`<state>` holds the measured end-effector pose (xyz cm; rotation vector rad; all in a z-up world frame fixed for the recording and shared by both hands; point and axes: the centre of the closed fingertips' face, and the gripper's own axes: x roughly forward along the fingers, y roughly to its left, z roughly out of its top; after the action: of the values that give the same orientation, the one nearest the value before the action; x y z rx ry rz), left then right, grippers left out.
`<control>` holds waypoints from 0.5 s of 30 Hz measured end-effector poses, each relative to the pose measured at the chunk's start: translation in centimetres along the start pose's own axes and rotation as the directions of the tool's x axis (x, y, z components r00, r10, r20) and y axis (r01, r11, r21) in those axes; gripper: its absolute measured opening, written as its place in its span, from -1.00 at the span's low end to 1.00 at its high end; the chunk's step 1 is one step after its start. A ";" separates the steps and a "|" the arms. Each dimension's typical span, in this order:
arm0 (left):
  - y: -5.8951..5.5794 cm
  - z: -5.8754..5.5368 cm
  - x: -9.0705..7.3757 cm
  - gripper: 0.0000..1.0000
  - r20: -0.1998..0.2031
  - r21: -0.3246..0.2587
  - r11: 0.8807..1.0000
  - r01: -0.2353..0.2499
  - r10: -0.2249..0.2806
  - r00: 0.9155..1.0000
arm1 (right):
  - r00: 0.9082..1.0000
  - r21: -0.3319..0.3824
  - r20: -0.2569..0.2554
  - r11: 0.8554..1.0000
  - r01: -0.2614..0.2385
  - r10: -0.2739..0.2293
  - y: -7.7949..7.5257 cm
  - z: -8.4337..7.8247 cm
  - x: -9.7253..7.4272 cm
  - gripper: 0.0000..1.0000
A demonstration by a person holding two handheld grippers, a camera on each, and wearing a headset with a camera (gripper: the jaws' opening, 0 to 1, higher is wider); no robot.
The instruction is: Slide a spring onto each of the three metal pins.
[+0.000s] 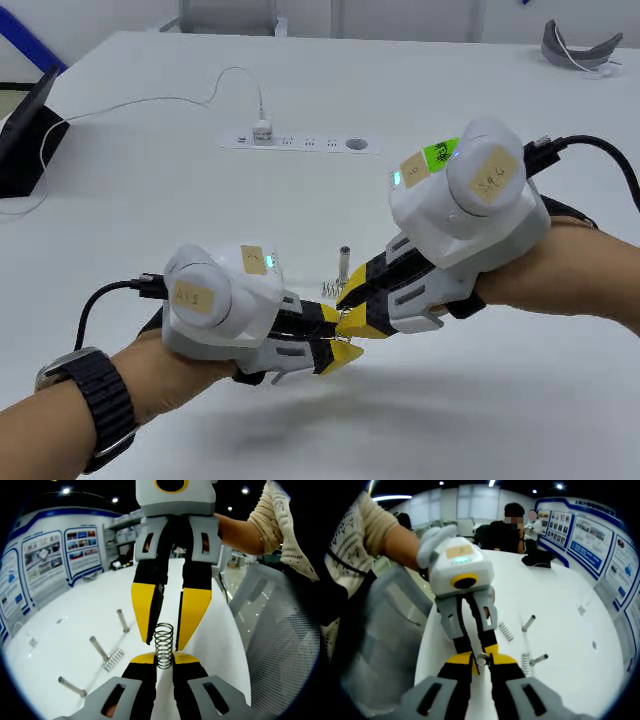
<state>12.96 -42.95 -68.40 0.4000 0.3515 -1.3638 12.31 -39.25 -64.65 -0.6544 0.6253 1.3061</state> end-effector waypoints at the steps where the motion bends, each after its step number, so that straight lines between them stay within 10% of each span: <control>1: 0.1 0.0 0.0 -0.78 0.003 -0.002 1.000 -0.001 0.001 1.000 | 1.000 0.001 -0.003 1.000 0.001 -0.001 0.0 -0.1 0.0 -0.69; 15: 0.2 0.2 -0.1 -0.77 0.037 -0.023 1.000 -0.001 0.002 0.999 | 1.000 0.049 0.008 0.999 0.019 -0.020 -0.5 0.0 0.0 -0.76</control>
<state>13.16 -42.98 -68.13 0.3559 0.3358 -1.3629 12.76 -39.28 -64.59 -0.6127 0.6405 1.2712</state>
